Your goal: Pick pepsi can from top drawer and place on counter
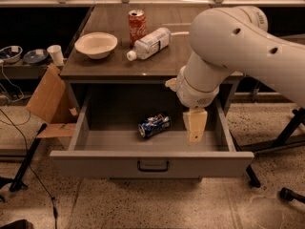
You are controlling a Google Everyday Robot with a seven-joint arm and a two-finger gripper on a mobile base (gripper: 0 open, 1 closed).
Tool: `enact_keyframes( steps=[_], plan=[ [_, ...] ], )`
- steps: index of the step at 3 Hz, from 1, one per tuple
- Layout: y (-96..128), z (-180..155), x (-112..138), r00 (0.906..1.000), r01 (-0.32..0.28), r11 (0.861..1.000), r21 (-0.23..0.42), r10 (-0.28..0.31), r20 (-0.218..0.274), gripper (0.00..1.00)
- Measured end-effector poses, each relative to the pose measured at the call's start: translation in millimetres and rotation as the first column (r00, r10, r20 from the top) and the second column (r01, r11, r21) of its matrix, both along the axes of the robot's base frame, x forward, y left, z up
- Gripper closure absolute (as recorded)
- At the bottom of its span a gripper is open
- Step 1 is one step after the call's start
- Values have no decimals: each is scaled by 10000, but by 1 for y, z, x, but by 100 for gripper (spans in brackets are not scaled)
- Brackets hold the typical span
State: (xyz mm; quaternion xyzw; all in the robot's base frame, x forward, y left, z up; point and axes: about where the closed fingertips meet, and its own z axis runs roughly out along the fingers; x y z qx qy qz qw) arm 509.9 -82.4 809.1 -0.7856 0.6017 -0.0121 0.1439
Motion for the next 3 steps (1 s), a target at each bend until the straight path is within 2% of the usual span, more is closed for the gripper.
enact_keyframes(
  steps=[1,2,3],
  plan=[
    [22,-7,17,9973,-603,9981,145,596,430,0],
    [46,-22,37,9926,-1074,9940,206,1060,599,0],
    [65,-42,54,9882,-1452,9893,174,1441,519,0]
  ],
)
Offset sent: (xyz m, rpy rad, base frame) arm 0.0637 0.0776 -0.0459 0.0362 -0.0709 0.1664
